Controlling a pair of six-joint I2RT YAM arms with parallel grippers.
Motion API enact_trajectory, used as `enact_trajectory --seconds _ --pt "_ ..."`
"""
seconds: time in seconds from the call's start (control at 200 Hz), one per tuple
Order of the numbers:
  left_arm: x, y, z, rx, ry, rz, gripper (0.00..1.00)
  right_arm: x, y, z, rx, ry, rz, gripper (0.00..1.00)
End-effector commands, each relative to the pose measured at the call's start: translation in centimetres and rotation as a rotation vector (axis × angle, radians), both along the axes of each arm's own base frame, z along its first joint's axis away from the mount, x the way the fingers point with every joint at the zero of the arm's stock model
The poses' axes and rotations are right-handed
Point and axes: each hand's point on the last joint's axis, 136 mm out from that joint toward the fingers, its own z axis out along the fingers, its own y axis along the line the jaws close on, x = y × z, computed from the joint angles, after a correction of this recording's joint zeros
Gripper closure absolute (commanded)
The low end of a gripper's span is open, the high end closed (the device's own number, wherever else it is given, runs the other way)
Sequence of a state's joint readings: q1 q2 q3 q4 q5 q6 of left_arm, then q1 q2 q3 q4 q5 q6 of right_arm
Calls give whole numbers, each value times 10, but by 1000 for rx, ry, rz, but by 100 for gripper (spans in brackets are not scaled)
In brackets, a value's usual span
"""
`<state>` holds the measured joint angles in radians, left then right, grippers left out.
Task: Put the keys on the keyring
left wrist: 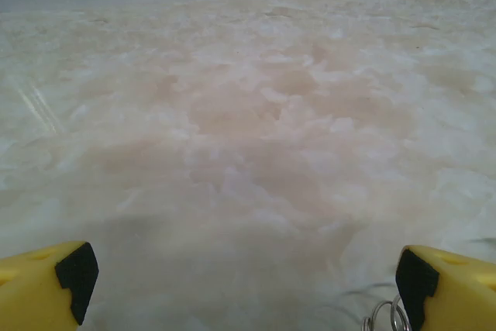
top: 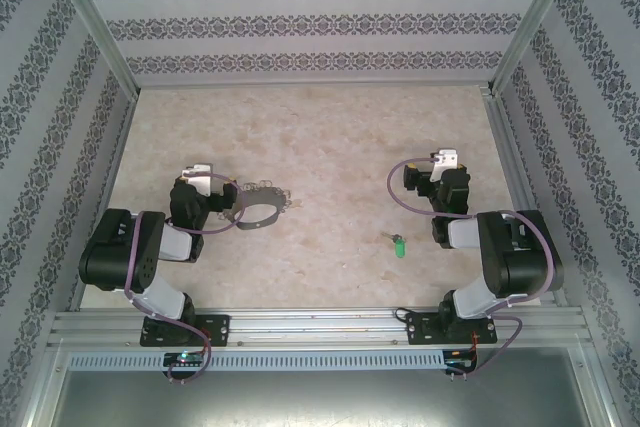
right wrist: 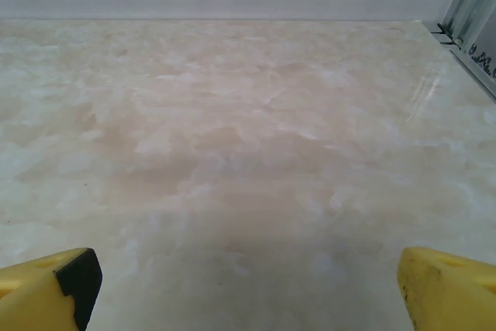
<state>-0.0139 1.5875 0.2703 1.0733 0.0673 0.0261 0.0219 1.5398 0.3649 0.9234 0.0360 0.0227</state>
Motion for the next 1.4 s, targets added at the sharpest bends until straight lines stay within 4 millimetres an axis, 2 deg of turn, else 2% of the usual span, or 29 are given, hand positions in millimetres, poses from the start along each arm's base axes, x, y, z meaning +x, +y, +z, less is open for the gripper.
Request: enact_trajectory --seconds 0.0,0.535,0.62,0.67,0.809,0.919,1.044,1.139,1.229,1.339,1.394 --pt "7 -1 18 18 -66 -5 0 4 1 13 3 -34 1 2" --pt "9 -2 18 16 -61 -7 0 5 -1 13 13 -34 3 2" --pt "9 2 19 18 -58 17 0 6 4 17 17 -42 29 2" --pt "8 9 24 13 -77 57 0 5 13 24 6 -40 79 2" --pt "5 13 35 13 -73 83 0 1 11 39 -10 -20 53 2" --pt "3 15 46 14 -70 98 0 -4 9 63 -34 -50 7 2" --pt "1 17 63 29 -62 123 0 -9 7 97 93 -69 -27 2" --pt "0 18 83 -34 -79 172 0 -15 1 115 324 -93 -90 2" --pt "-2 10 100 -163 -110 179 0 -20 21 127 424 -95 26 2" --pt "-4 -9 111 -261 -113 139 0 -29 50 123 459 -47 150 3" --pt "-5 -22 112 -291 -85 103 0 -34 68 118 471 -10 218 6"
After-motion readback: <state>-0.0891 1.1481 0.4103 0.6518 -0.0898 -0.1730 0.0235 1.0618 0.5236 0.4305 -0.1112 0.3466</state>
